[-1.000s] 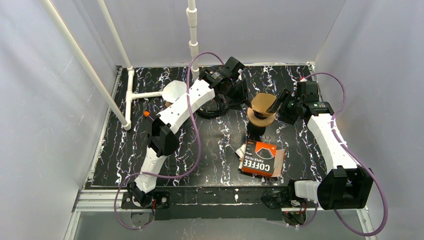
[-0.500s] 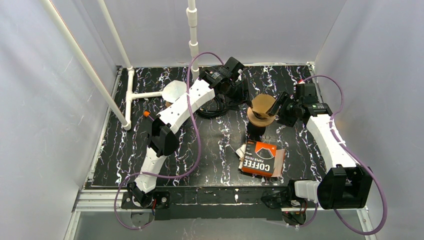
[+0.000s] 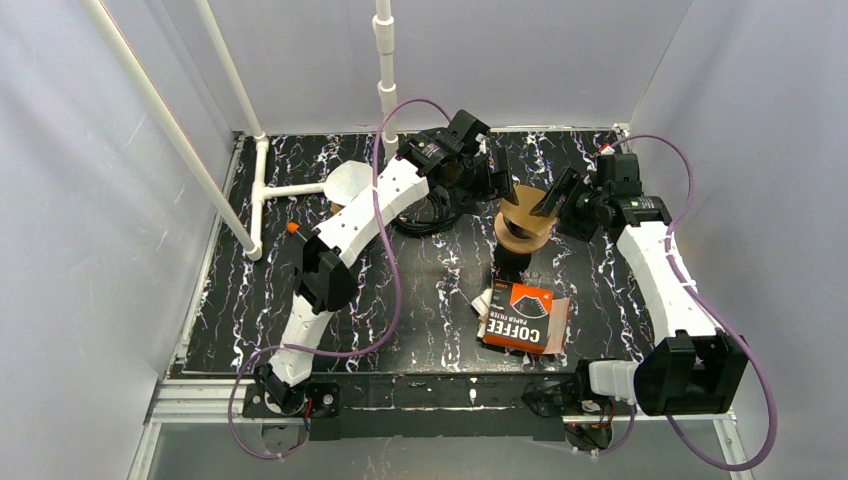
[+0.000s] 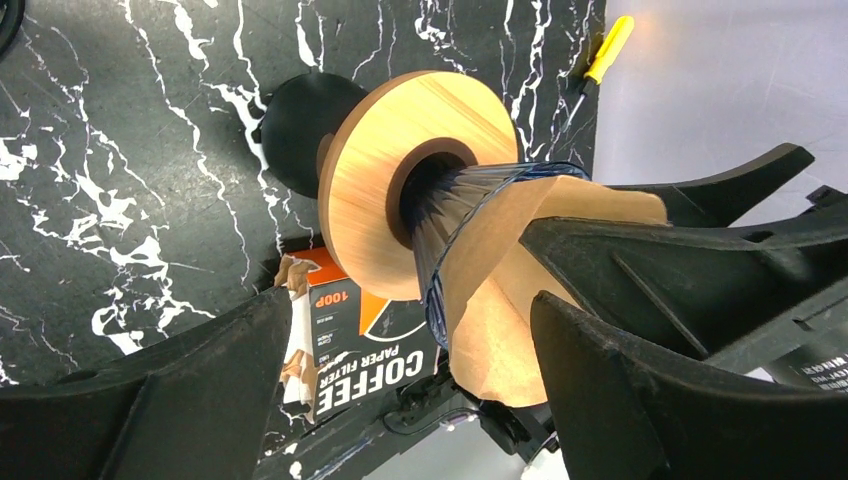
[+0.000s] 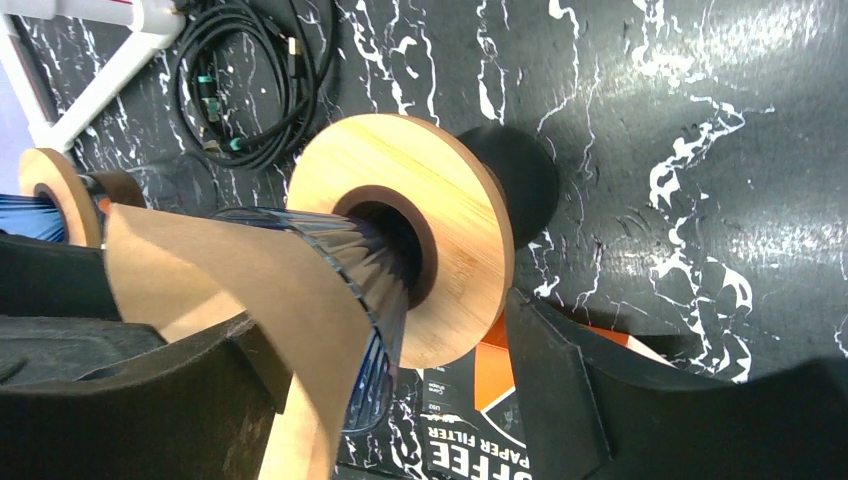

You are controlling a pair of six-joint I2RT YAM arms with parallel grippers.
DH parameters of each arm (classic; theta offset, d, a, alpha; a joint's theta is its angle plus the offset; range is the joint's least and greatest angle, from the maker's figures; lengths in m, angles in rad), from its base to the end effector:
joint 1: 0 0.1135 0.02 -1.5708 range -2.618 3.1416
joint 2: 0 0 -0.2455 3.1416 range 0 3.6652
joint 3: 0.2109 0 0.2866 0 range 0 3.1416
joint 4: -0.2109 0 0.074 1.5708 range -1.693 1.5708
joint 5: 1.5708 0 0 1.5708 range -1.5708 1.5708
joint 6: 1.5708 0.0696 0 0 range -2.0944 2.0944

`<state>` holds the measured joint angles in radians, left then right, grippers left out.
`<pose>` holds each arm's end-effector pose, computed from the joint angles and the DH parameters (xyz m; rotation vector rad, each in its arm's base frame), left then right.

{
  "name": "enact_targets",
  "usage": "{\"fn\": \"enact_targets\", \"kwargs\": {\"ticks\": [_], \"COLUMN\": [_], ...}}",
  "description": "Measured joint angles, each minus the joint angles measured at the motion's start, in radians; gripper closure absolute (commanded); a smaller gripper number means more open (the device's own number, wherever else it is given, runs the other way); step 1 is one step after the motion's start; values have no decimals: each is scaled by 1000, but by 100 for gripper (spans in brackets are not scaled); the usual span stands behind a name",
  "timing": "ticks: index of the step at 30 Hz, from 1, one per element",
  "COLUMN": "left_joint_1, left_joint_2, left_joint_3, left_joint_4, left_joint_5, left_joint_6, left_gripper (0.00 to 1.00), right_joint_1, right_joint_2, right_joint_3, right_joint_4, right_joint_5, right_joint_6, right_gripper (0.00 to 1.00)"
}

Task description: Place the coffee filter in the dripper

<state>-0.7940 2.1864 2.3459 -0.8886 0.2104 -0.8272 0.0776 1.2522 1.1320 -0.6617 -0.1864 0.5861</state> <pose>0.3646 -0.3916 0.3230 0.0774 2.5248 -1.0020 0.3276 0.0384 0.2723 0.5132 2.3461 0.5375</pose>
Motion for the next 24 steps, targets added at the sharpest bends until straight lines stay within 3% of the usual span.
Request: {"fn": "enact_targets", "kwargs": {"ticks": [24], "left_joint_1": [1], "left_joint_2": [-49], "left_joint_3": [-30], "left_joint_4": [85], "left_joint_5": [-17], "left_joint_6": [73], "left_gripper": [10], "right_joint_1": [-10], "right_joint_2": [7], "right_joint_3": [143], "right_joint_4": [-24], "right_joint_5": [1], "right_joint_6": [-46], "right_gripper": [8]}}
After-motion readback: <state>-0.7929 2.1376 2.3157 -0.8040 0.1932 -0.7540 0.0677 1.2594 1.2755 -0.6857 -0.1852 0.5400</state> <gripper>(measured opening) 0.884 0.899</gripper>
